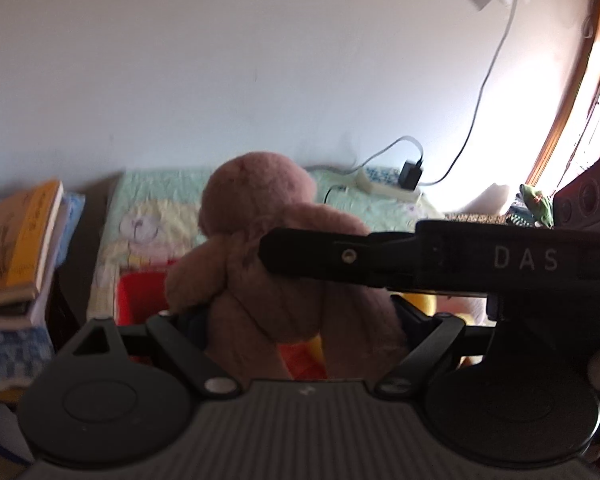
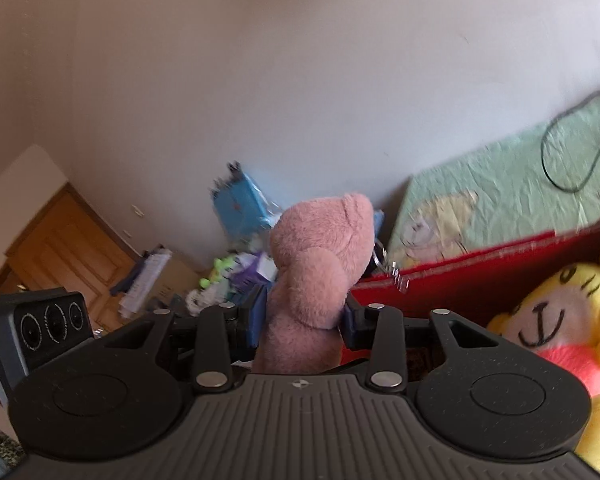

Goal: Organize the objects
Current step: 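Carry the pink teddy bear with the right gripper over the red box, then lower the pink teddy bear into the red box beside the yellow plush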

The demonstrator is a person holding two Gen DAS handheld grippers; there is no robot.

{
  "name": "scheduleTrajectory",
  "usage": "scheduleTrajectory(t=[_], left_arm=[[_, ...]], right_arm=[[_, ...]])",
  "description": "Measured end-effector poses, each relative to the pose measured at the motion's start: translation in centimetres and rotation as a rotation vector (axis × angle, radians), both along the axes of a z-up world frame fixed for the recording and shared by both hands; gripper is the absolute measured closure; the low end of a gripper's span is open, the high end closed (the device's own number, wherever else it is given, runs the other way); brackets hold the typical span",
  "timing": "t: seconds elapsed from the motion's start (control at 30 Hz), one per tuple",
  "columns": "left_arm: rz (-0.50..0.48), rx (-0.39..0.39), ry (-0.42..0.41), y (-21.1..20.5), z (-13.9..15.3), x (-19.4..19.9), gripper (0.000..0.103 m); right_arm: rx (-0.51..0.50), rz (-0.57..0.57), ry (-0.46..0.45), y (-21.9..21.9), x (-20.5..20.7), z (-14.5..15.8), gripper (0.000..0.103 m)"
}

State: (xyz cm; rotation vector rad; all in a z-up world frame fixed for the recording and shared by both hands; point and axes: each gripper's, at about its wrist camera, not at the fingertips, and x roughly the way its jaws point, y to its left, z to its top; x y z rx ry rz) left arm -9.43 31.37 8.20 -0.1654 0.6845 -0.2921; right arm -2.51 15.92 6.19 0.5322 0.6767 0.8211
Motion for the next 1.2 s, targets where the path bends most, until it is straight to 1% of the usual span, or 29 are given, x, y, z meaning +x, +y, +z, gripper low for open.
scheduleTrajectory(t=[0.2, 0.43, 0.5, 0.6, 0.67, 0.73, 0.93, 1.13, 1.2], left_arm=[[-0.011, -0.07, 0.105, 1.5, -3.7, 2.0, 0.017], [-0.028, -0.081, 0.177, 1.7, -6.4, 3.4, 0.018], [-0.035, -0.073, 0.186, 1.6, -6.8, 3.6, 0.019], [-0.04, -0.002, 0.174, 0.8, -7.0, 3.6, 0.02], [-0.053, 0.016, 0.176, 0.4, -7.2, 3.7, 0.02], [-0.049, 0.026, 0.179, 0.3, -7.4, 3.9, 0.018], [-0.038, 0.026, 0.208, 0.3, -8.0, 4.5, 0.013], [-0.034, 0.063, 0.221, -0.6, -8.4, 4.6, 0.009], [-0.032, 0.076, 0.231, -0.8, -8.5, 4.7, 0.006]], right_arm=[[-0.08, -0.035, 0.073, 1.5, 0.3, -2.2, 0.063], [-0.203, -0.062, 0.125, 2.4, 1.3, -3.8, 0.063], [-0.256, -0.068, 0.132, 3.2, 1.6, -4.7, 0.063], [-0.315, -0.077, 0.18, 3.7, 2.5, -6.0, 0.064], [-0.302, -0.074, 0.222, 3.5, 3.1, -7.0, 0.064], [-0.295, -0.079, 0.221, 3.3, 3.2, -7.2, 0.064], [-0.28, -0.082, 0.215, 2.7, 3.1, -7.5, 0.065], [-0.252, -0.072, 0.219, 1.8, 3.2, -7.7, 0.066], [-0.244, -0.072, 0.219, 1.5, 3.1, -7.7, 0.067]])
